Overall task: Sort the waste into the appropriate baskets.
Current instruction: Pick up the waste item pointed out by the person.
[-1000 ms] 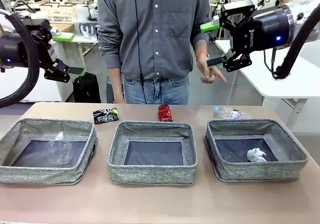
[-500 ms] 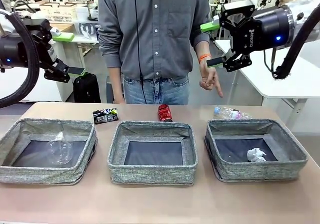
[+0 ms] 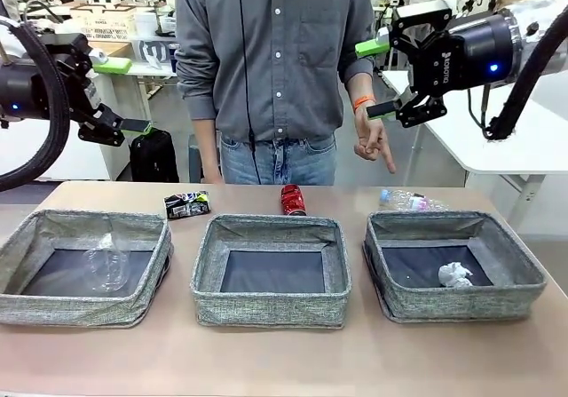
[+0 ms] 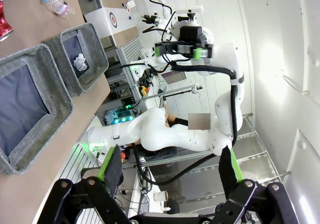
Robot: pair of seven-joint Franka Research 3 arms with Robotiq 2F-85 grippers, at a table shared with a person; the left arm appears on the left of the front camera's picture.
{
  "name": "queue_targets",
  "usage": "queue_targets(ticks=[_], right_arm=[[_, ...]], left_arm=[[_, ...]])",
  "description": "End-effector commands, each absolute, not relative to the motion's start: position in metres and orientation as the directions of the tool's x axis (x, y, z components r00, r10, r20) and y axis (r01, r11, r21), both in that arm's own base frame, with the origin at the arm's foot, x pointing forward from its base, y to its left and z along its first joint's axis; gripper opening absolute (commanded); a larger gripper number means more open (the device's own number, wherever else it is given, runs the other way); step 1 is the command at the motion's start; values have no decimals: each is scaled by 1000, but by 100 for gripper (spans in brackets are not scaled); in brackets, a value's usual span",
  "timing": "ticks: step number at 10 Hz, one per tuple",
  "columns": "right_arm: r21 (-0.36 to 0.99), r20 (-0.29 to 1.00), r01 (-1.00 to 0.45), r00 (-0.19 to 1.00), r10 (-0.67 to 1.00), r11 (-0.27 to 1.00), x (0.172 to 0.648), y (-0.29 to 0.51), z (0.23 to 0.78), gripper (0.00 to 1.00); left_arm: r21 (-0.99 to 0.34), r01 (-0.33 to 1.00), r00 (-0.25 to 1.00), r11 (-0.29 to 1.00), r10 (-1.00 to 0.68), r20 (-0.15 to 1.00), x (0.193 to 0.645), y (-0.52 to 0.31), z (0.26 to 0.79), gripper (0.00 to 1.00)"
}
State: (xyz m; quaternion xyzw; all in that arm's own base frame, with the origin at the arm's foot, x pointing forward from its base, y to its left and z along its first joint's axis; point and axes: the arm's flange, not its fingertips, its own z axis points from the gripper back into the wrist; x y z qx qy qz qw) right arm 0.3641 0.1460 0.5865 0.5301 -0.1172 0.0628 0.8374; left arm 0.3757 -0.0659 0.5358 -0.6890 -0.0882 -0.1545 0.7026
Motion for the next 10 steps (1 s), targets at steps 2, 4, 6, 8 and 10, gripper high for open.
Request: queue_targets(ticks=[2,4,6,8,10], right_arm=[[227,558,-267,824,100,936,367,136,576,100],[134,535,-318,821,202,939,363,112,571,100],[231,505,-271,854,123,935,355,76,569,100],[241,503,-409,828,247,880,367,108,575,100],[-73,474,-698,604,641,712,380,72,561,100]], left_arm=[[-944,329,941,-11,-84,329,374,-68,541,99],[-944,329,941,-11,-84,329,374,-68,541,99],[-944,329,941,-11,-84,329,374,-68,541,99],[-944,329,941,-11,-84,329,374,-68,541,99],[-944,329,941,-11,-84,329,374,-68,541,99]])
